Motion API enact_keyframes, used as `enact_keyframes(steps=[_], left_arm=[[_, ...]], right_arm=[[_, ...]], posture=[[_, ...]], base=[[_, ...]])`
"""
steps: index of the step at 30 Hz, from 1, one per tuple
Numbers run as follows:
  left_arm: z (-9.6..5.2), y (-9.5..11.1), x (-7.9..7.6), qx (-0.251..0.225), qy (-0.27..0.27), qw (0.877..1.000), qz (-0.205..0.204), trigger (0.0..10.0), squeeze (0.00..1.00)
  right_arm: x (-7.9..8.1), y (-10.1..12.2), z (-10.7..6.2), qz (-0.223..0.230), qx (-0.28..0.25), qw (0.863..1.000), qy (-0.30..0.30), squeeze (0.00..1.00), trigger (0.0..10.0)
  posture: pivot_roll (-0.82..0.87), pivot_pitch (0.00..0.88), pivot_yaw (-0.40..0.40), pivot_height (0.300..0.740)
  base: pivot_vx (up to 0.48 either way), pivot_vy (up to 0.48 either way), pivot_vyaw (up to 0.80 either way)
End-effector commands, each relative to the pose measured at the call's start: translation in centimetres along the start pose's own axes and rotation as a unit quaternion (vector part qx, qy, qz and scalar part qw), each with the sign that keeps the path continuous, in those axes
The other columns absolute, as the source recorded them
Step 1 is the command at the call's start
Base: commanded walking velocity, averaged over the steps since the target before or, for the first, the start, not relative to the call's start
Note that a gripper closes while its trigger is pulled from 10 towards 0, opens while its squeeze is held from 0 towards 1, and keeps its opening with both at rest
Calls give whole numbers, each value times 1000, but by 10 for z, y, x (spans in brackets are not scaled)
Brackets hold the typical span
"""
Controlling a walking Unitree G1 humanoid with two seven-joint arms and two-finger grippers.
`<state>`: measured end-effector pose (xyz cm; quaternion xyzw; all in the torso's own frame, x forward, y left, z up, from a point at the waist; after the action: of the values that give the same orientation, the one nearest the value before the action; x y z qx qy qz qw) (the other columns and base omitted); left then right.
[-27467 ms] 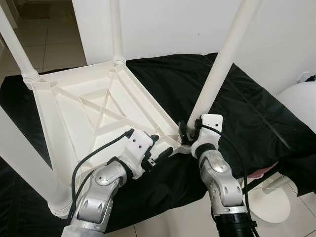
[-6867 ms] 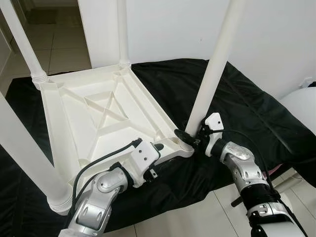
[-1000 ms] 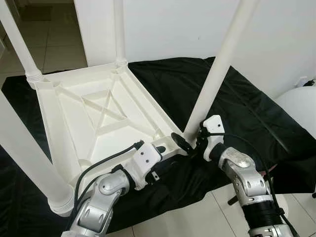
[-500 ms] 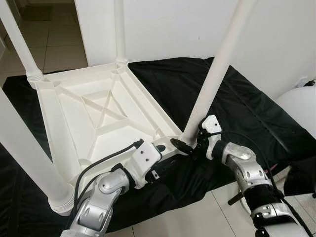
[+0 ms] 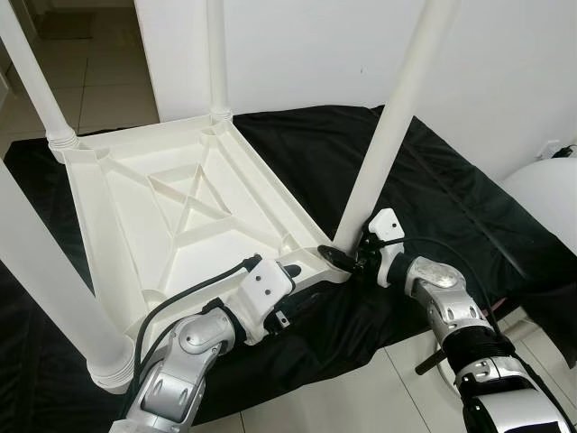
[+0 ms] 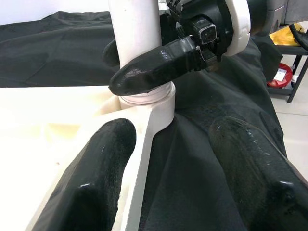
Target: Building children table
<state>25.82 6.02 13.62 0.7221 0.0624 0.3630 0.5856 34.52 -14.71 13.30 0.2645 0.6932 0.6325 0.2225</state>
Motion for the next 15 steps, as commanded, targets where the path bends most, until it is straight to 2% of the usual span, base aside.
enact_keyframes(steps=[1,8,12,15], left_arm=[[0,-1,1,11,27,1000,0,10000,0],[0,-1,-1,12,22,1000,0,10000,0],[0,-1,-1,12,20,1000,0,10000,0],[0,-2,-1,12,18,1000,1,10000,0]], right_arm=[[7,-14,-4,7,22,1000,20,0,10000],[13,-19,-6,22,17,1000,-8,0,10000],[16,-24,-7,28,24,998,-48,0,10000],[21,-22,-6,26,4,996,-82,0,10000]], posture=[[13,46,-64,740],[3,53,-63,740],[1,53,-59,740],[-3,53,-53,740]], base=[[0,0,0],[0,0,0],[0,0,0],[0,0,0]])
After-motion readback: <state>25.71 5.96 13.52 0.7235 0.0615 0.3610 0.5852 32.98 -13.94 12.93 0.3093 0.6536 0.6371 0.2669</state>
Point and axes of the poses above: a point about 5 cm out from each wrist's last joint towards the gripper, its own z axis pointing out of the wrist towards the gripper, its own y axis along the axis of the wrist's last joint, x = y × z, the point moved 1 cm from there along z, pointing out of the wrist towards the gripper, and after that the axes turned 13 degrees about z, right-handed, at the moved point
